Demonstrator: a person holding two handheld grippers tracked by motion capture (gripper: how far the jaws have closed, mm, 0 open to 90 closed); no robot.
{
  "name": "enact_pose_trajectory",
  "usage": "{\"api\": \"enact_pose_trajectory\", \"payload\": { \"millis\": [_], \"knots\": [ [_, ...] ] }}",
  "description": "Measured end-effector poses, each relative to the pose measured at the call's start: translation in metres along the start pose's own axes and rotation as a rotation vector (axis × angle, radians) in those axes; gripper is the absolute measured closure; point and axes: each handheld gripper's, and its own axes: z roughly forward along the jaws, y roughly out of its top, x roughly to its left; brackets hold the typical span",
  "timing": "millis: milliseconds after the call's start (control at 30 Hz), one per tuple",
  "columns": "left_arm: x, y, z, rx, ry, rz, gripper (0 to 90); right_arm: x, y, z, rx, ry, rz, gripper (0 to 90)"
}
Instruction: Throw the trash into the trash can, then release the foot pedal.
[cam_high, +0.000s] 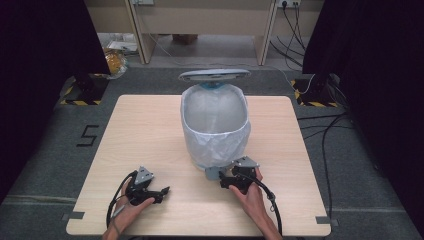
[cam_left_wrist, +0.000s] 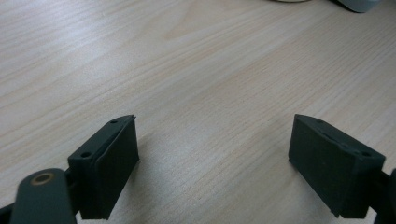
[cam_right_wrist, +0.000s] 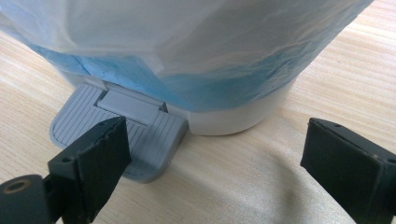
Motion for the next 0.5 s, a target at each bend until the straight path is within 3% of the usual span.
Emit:
{"api": "enact_pose_trajectory", "payload": {
  "millis": [500],
  "knots": [
    [-0.0004, 0.0003, 0.0001, 0.001, 0.007, -0.006, 15.2, -0.0001, 0.0, 0.0, 0.0, 0.001, -0.001, 7.9]
  ]
}}
